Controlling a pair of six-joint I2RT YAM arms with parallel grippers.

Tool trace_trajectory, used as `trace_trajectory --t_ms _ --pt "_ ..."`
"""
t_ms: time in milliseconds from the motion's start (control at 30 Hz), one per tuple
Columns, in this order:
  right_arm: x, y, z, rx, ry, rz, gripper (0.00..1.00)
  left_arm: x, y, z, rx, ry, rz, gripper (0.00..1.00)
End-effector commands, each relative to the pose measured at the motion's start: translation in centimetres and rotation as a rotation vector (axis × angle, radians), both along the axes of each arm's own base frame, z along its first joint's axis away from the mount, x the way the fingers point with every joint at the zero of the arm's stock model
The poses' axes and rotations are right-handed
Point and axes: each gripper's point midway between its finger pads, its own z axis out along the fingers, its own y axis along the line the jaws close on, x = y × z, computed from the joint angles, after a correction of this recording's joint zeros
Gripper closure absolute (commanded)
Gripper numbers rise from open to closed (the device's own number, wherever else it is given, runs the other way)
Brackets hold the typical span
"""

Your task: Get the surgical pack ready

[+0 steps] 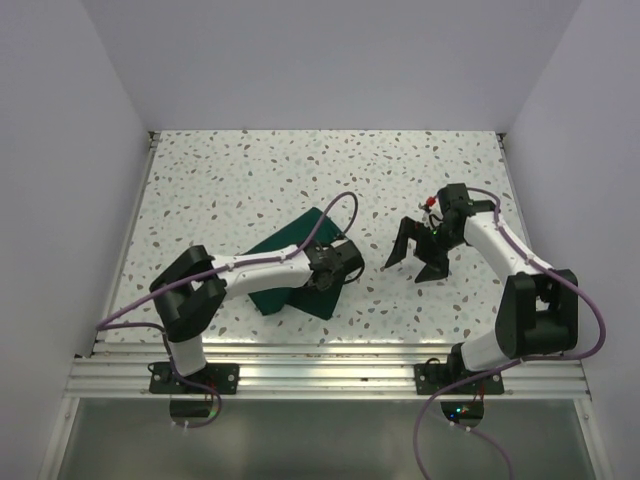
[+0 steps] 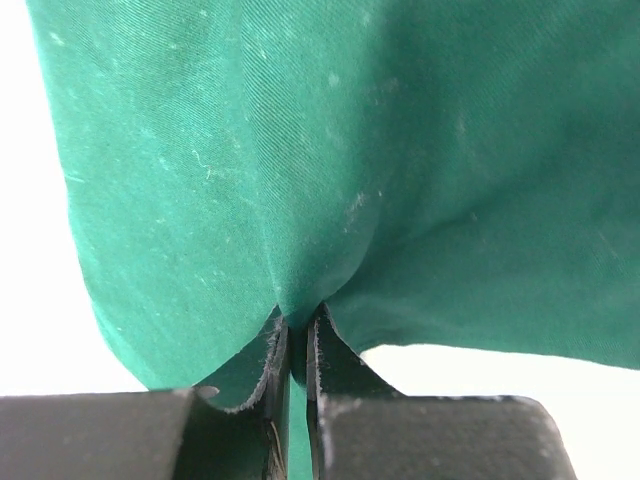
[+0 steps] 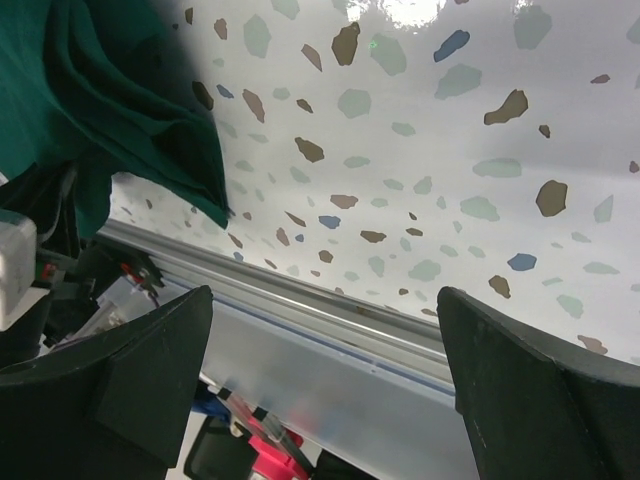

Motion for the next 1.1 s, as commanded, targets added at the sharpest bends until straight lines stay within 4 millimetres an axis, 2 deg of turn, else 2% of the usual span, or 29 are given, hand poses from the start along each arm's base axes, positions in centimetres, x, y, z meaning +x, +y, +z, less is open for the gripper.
trace_trajectory --t_ms 0,100,300,433,700,733,767,833,933,1067 --pt "-0.5 0.5 1.2 0.039 -0.024 0.018 0.02 1.4 -2.4 2.8 -0.095 -0.027 -0.015 1.0" --pt "-0.6 0.4 1.2 0.041 -0.022 0.021 0.02 1.8 -3.7 4.0 -0.143 -0.017 -0.02 1.0" --pt "-1.0 0.5 1.0 0.048 -0.015 0.025 0.01 2.1 -4.3 3.3 -0.188 0.056 -0.022 1.0" --pt "-1.2 1.0 1.0 0.082 -0.009 0.017 0.01 2.5 -4.5 3.6 -0.219 0.071 -0.011 1.0" --pt "-1.0 2.5 1.4 0.117 -0.022 0.024 0.01 1.7 -4.2 2.0 -0.195 0.125 -0.033 1.0" --pt "-0.9 2.6 1.4 0.118 -0.023 0.027 0.01 1.5 -4.1 1.6 -0.186 0.14 -0.035 0.95" --pt "-1.0 2.8 1.3 0.117 -0.018 0.027 0.01 1.3 -4.0 1.4 -0.186 0.152 -0.034 0.77" --pt "-0.8 2.9 1.3 0.122 -0.022 0.025 0.01 1.0 -3.9 1.2 -0.19 0.163 -0.029 0.67" --pt "-0.6 3.1 1.3 0.124 -0.026 0.027 0.01 0.6 -3.6 0.8 -0.189 0.17 -0.019 0.61" --pt "-0.6 3.3 1.2 0.124 -0.023 0.031 0.01 0.3 -2.7 0.1 -0.149 0.171 -0.011 0.6"
